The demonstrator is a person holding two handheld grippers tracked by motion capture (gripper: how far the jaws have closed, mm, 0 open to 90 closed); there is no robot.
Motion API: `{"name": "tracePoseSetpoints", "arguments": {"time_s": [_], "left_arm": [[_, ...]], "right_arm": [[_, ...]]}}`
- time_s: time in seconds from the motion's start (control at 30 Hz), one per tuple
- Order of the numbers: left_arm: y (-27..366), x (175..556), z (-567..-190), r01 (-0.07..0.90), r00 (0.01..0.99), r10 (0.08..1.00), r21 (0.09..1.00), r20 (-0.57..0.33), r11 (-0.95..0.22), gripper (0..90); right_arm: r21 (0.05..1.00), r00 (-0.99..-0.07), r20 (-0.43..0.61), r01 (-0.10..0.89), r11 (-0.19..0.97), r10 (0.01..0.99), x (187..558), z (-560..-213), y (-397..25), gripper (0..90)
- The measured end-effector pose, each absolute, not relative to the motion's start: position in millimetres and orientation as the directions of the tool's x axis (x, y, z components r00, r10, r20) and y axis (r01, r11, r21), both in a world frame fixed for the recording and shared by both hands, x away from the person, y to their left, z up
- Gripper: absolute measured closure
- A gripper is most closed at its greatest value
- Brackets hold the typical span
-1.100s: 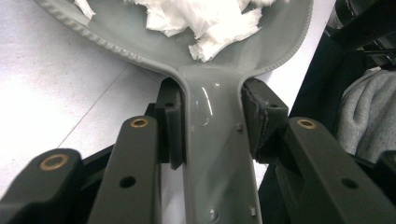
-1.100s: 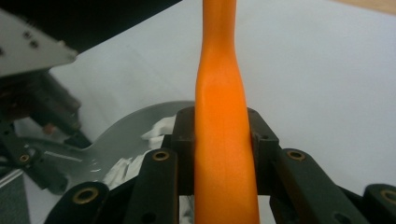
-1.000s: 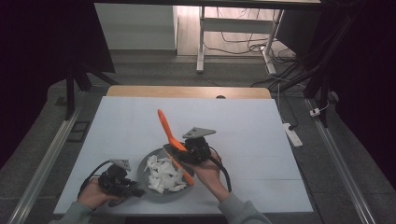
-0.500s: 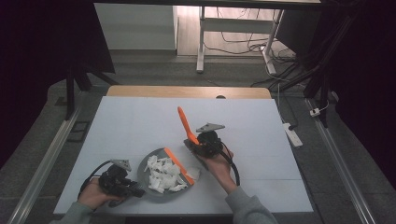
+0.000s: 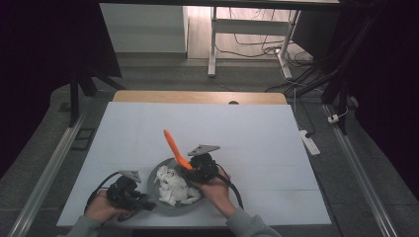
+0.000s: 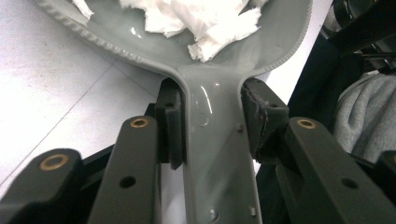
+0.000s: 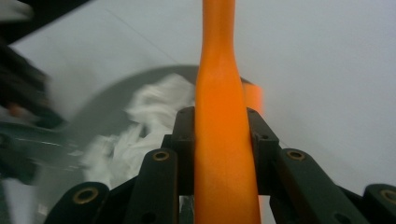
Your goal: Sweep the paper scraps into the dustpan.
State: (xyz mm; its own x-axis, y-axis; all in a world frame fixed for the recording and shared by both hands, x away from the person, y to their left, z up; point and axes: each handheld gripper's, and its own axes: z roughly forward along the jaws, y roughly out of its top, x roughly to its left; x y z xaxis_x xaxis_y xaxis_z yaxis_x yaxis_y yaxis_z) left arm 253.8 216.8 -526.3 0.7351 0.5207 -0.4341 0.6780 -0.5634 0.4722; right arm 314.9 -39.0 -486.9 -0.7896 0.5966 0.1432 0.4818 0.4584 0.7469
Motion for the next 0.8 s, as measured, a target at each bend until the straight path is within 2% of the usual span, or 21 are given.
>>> {"name": "tracePoseSetpoints", "arguments": {"time_s": [0.2, 0.47, 0.8], "left_arm": [[217.5, 253.6, -526.7, 0.680, 0.733, 0.520, 0.474, -0.438, -0.560, 62.2], [218.2, 253.8, -527.2, 0.679, 0.734, 0.517, 0.475, -0.440, -0.560, 62.2], [219.6, 253.9, -527.4, 0.675, 0.738, 0.514, 0.483, -0.437, -0.557, 62.2]], "right_arm": [[0.778, -0.809, 0.117, 0.435, 0.453, 0.576, 309.6, -478.4, -34.6, 70.4], [0.810, -0.774, 0.119, 0.438, 0.390, 0.622, 321.9, -461.3, -62.7, 70.4], [0.814, -0.757, 0.135, 0.453, 0.363, 0.640, 330.2, -457.4, -78.3, 70.4]]}}
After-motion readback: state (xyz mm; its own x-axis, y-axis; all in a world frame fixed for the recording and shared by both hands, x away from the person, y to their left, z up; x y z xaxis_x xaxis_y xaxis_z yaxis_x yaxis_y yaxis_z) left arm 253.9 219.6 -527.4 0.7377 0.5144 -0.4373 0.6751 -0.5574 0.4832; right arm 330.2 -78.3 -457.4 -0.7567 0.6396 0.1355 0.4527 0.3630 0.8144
